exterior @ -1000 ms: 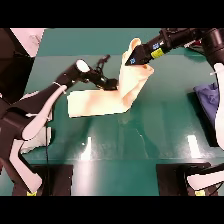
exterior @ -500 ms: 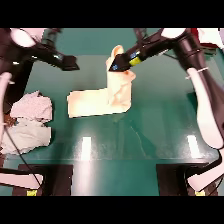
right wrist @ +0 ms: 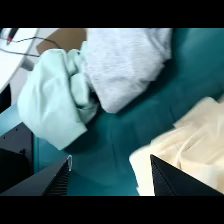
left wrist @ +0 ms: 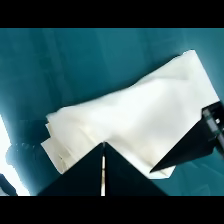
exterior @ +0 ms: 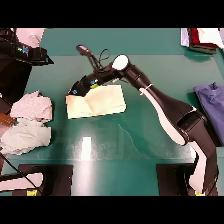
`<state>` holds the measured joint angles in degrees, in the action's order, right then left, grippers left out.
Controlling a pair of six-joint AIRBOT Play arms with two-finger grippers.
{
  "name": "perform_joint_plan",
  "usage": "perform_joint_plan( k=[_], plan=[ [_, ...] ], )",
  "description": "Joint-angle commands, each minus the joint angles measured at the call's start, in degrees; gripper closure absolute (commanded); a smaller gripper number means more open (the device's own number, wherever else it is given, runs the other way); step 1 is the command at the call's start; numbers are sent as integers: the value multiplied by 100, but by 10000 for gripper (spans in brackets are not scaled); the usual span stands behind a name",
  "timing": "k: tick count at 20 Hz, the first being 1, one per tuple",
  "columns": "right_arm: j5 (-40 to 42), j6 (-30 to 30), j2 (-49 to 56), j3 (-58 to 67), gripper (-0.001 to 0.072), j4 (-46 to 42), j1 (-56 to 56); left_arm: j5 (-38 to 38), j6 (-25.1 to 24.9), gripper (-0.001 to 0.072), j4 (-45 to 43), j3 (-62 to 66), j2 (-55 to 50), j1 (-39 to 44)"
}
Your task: Fold the shirts.
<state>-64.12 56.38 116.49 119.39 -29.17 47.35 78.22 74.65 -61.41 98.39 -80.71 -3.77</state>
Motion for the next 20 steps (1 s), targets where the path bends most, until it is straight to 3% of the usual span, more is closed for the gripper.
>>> perform_joint_plan(
  k=[1, 5, 9, 10, 11, 15, 20],
  plan=[
    [-48, -251, -302, -566, 145, -76, -59, 275, -7, 687, -17, 4, 42, -44],
    [-990, 695, -1176, -1773, 207, -1609, -1182, 457, -7, 687, -144, -9, 35, -44],
    [-870, 975, -1873, -3272, 204, -1696, -2433, 743, -7, 687, -122, -452, 35, -44],
    [-728, 1054, -1947, -3580, 158, -1681, -2695, 649, -7, 687, -122, -614, 35, -44],
    [-632, 1134, -1965, -3862, -8, -1572, -2905, 516, -4, 687, -101, -763, 35, -26],
    [-520, 1108, -1561, -4417, 2, -315, -3254, 149, -7, 687, 98, -964, 35, -26],
    [-472, 940, -588, -3582, 3, 525, -2551, 125, -11, 687, 116, -964, 35, -26]
  ],
)
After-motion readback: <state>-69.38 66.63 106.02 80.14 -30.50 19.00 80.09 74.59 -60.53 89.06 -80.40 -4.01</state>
